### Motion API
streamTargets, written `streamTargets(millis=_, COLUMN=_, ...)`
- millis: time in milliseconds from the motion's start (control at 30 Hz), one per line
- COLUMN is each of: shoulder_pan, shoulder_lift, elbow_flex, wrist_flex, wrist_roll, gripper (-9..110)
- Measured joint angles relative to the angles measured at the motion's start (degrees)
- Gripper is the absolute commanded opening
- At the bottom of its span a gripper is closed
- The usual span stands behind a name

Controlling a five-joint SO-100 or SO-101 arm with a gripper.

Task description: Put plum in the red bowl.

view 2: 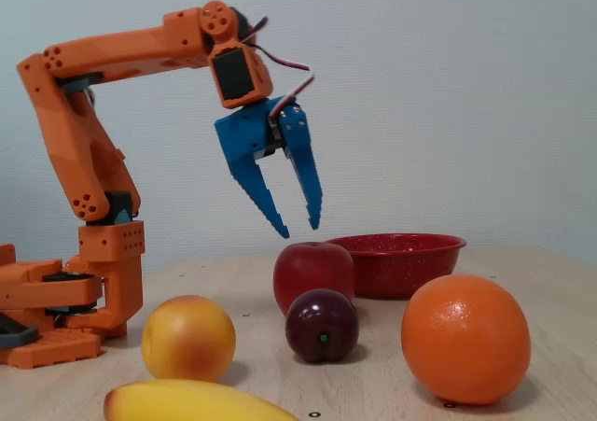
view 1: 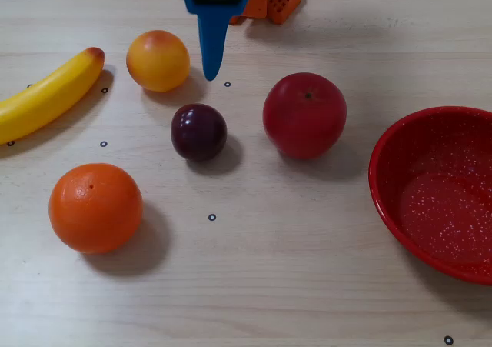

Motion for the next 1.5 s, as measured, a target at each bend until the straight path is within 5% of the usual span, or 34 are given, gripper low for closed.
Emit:
streamTargets(millis=633, shoulder_pan=8.26, shoulder_lift=-17.58, elbow_flex=-10.20, wrist_flex=9.49, wrist_roll=-10.20, gripper=45)
streamTargets(millis=1500, shoulder_pan=8.53, shoulder_lift=-33.93, elbow_flex=-22.06, wrist_flex=17.84, wrist_roll=-25.75, gripper=52)
